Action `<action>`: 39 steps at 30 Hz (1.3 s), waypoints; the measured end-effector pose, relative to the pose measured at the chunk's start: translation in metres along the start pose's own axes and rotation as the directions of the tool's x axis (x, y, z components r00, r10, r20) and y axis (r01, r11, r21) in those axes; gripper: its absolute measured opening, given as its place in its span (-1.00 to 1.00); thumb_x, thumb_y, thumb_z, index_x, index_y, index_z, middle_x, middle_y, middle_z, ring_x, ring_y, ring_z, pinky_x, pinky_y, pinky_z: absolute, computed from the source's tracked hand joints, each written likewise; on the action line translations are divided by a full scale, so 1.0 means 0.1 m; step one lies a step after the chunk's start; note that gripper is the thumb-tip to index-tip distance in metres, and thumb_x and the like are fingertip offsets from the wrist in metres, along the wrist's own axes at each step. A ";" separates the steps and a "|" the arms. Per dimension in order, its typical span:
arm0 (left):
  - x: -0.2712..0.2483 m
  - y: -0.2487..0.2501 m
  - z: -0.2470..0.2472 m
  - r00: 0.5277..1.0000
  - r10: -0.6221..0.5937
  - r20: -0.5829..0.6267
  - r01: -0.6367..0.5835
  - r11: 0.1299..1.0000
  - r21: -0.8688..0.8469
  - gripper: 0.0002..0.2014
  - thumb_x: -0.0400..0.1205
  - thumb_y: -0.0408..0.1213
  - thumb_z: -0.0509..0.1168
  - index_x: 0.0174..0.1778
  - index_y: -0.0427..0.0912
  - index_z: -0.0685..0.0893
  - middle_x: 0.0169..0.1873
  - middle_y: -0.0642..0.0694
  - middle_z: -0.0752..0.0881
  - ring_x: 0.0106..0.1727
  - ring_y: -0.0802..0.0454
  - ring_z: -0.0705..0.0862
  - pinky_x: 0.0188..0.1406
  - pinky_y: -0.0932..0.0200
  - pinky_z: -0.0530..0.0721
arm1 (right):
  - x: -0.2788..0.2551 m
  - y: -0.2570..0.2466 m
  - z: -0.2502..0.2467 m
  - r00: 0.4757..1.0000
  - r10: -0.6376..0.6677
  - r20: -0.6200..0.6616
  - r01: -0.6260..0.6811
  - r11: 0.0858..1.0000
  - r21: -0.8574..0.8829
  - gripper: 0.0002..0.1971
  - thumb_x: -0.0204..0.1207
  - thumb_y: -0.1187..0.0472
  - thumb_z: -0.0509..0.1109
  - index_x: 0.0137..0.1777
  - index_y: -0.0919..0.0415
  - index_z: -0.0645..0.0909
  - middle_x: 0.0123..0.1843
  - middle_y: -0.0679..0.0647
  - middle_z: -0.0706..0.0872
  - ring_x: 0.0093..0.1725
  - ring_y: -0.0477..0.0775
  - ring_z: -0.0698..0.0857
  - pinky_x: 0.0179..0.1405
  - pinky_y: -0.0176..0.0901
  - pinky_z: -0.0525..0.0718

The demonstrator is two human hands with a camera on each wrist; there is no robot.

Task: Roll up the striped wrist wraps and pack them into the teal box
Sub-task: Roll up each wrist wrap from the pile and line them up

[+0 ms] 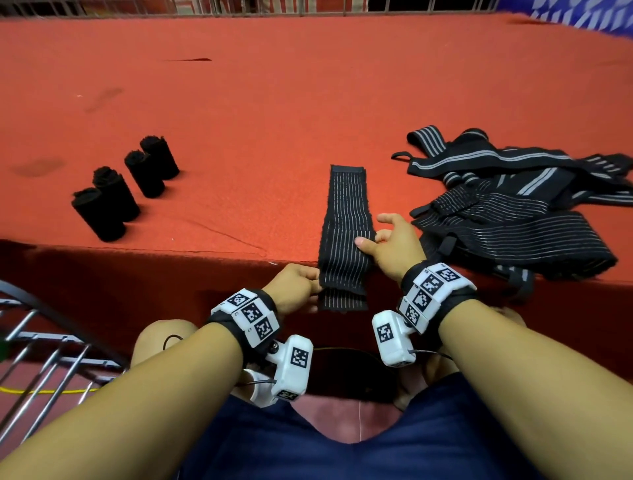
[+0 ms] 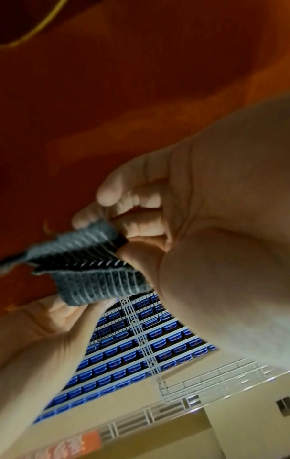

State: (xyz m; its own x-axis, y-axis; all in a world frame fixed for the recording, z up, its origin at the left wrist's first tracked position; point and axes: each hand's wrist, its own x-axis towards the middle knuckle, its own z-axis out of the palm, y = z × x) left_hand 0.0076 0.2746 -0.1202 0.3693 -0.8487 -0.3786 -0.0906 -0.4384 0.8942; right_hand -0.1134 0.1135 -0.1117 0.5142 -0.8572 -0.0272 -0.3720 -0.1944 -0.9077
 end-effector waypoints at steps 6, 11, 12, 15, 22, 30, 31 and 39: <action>-0.12 0.17 -0.02 0.995 -0.094 -0.018 0.083 0.942 -0.326 -0.67 0.73 -0.29 0.00 0.00 -0.20 0.71 -0.23 -0.17 0.84 -0.20 -0.13 0.85 -0.38 0.12 0.76 | -0.05 -0.02 -0.01 0.999 -0.028 0.024 0.027 0.999 0.038 -0.33 0.51 0.17 0.61 0.55 0.15 0.40 -0.07 0.08 0.74 -0.01 0.12 0.81 0.17 0.14 0.76; -0.11 0.18 0.01 0.997 -0.080 0.002 0.077 0.952 -0.298 -0.51 0.78 0.13 0.15 0.17 -0.26 0.72 -0.14 -0.17 0.85 -0.11 -0.10 0.85 -0.43 0.18 0.73 | -0.08 -0.02 -0.02 0.996 -0.059 0.061 0.056 0.998 0.039 -0.36 0.51 0.19 0.61 0.53 0.14 0.41 -0.11 0.06 0.76 -0.05 0.11 0.82 0.15 0.14 0.77; -0.10 0.17 0.02 0.998 -0.059 -0.002 0.056 0.955 -0.292 -0.50 0.78 0.11 0.17 0.24 -0.29 0.71 -0.14 -0.16 0.86 -0.08 -0.09 0.85 -0.42 0.17 0.74 | -0.08 -0.01 -0.02 0.996 -0.058 0.062 0.056 0.998 0.034 -0.36 0.51 0.20 0.60 0.53 0.15 0.41 -0.14 0.04 0.75 -0.06 0.11 0.82 0.14 0.16 0.77; -0.09 0.14 0.01 0.999 -0.045 -0.016 0.038 0.951 -0.308 -0.42 0.75 0.23 0.12 0.19 -0.26 0.71 -0.29 -0.05 0.83 -0.16 0.00 0.84 -0.41 0.17 0.76 | -0.05 0.03 0.00 0.997 -0.044 0.058 0.043 0.999 0.023 -0.35 0.49 0.13 0.62 0.52 0.12 0.41 -0.11 0.06 0.75 -0.04 0.17 0.83 0.15 0.28 0.76; -0.09 0.15 0.03 1.000 0.007 -0.007 -0.009 0.955 -0.295 -0.69 0.71 -0.02 0.34 -0.01 -0.23 0.76 -0.15 -0.15 0.83 -0.22 0.09 0.82 -0.39 0.21 0.75 | -0.09 0.05 0.06 0.996 -0.082 0.041 0.082 0.996 -0.014 -0.39 0.50 0.10 0.60 0.48 0.08 0.42 0.00 0.19 0.79 -0.04 0.16 0.81 0.13 0.24 0.75; -0.08 0.15 0.02 0.997 0.069 -0.019 -0.072 0.949 -0.307 -0.93 0.63 -0.46 0.43 0.01 -0.30 0.76 -0.28 -0.07 0.84 -0.31 0.11 0.81 -0.37 0.26 0.75 | -0.14 0.01 0.03 0.993 -0.121 -0.003 0.120 0.990 -0.073 -0.41 0.48 -0.01 0.60 0.44 0.10 0.47 -0.02 0.04 0.71 0.01 0.05 0.74 0.10 0.00 0.68; -0.09 0.18 0.01 0.996 0.083 -0.025 -0.087 0.942 -0.323 -0.90 0.62 -0.49 0.43 0.03 -0.33 0.75 -0.28 -0.10 0.84 -0.32 0.09 0.81 -0.36 0.24 0.76 | -0.15 -0.01 0.01 0.990 -0.138 -0.026 0.135 0.988 -0.078 -0.43 0.48 -0.03 0.60 0.42 0.08 0.49 -0.01 0.00 0.69 -0.01 0.03 0.72 0.11 0.00 0.67; 0.00 0.62 -0.15 0.951 0.175 -0.253 -0.266 0.881 -0.391 -0.64 0.59 -0.60 0.43 0.09 -0.21 0.42 -0.18 -0.32 0.79 -0.27 -0.10 0.82 -0.20 -0.10 0.87 | -0.23 -0.34 -0.13 0.893 -0.449 0.021 0.449 0.893 0.027 -0.75 0.39 -0.07 0.62 -0.01 0.00 0.77 0.02 -0.07 0.68 -0.15 -0.19 0.59 -0.10 -0.41 0.51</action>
State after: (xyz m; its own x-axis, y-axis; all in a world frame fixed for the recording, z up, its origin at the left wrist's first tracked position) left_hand 0.0161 0.2517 -0.0614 0.5693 -0.8096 -0.1429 0.1837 -0.0442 0.9820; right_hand -0.1224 0.1341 -0.0748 0.6425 -0.6683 0.3750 -0.0807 -0.5457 -0.8341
